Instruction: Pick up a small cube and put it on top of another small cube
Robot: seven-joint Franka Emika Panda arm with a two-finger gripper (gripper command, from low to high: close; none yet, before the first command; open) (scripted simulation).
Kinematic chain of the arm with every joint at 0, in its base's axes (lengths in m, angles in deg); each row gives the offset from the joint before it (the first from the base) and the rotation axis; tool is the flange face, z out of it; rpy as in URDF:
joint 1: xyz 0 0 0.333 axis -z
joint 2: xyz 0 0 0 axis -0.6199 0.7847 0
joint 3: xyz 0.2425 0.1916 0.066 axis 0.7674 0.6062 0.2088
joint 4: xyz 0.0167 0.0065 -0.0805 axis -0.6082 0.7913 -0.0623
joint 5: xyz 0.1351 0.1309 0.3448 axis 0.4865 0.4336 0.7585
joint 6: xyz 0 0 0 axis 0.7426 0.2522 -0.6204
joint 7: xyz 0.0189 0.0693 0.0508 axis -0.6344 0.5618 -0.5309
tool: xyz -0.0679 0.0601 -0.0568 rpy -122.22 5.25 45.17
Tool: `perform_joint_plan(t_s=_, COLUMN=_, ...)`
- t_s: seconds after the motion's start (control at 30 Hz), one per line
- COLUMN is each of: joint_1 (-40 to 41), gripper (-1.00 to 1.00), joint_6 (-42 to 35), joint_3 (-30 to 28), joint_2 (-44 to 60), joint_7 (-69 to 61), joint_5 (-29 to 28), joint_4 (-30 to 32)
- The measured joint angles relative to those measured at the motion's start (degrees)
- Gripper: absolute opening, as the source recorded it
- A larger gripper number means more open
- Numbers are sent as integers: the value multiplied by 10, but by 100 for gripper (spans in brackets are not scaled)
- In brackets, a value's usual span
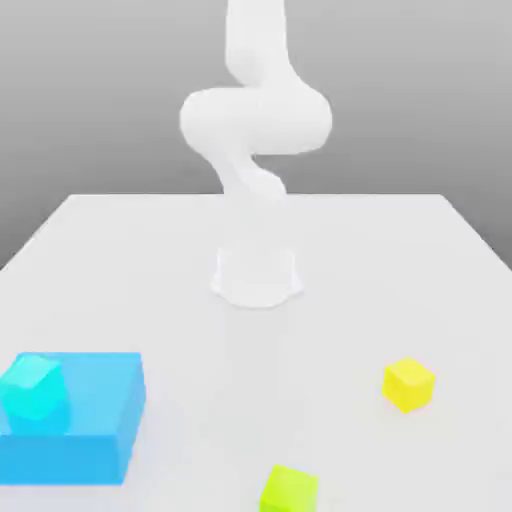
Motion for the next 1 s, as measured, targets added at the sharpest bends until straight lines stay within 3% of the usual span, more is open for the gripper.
perform_joint_plan(t_s=0.53, joint_1=-15, gripper=0, joint_6=54, joint_3=132, joint_2=335, joint_7=134, joint_5=-86, joint_4=-67)
perform_joint_plan(t_s=1.0, joint_1=-114, gripper=0, joint_6=101, joint_3=160, joint_2=625, joint_7=249, joint_5=-158, joint_4=-126)
